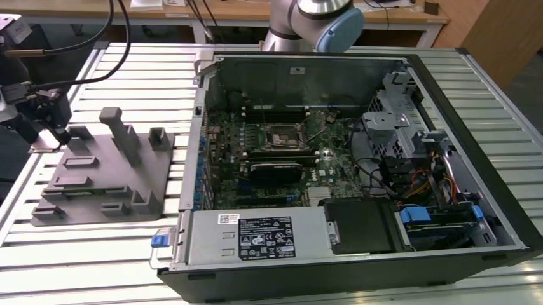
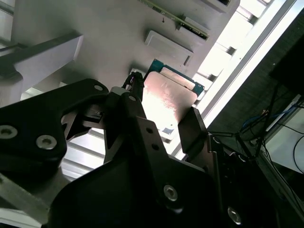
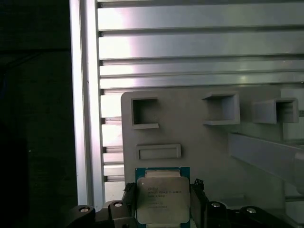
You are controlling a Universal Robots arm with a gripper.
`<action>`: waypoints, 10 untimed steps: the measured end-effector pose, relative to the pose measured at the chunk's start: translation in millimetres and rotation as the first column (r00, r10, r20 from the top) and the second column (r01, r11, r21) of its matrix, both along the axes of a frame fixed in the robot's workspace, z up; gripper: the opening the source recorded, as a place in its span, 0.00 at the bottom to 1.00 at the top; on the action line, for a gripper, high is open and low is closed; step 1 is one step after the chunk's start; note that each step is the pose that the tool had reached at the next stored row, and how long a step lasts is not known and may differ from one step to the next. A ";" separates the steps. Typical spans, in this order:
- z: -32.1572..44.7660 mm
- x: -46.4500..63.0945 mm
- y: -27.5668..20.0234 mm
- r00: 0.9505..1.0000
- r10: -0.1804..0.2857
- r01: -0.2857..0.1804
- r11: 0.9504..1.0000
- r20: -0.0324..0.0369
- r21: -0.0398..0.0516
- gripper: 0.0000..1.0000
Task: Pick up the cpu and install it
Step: 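Pick up the cpu and move it towards the insertion slot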
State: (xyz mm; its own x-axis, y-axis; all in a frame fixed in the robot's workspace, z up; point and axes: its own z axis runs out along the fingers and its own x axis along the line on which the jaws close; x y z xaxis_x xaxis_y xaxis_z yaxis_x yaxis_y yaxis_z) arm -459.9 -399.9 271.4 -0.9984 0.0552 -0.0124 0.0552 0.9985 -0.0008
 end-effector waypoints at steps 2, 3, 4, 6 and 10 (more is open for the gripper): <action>1.3 0.0 0.0 1.000 0.000 0.000 1.000 0.000 0.000 0.54; 1.9 0.0 0.0 1.000 0.000 0.000 1.000 0.000 0.000 0.54; 2.3 0.0 0.0 1.000 0.000 0.000 1.000 0.000 0.000 0.54; 3.1 0.0 0.1 1.000 0.000 0.000 1.000 0.000 0.000 0.54; 3.9 0.0 0.1 1.000 0.000 0.000 1.000 0.000 0.000 0.54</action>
State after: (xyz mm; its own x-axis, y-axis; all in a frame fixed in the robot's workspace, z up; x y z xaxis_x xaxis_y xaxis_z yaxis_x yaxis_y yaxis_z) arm -459.8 -399.7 275.3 -0.9984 0.0552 -0.0125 0.0552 0.9985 -0.0007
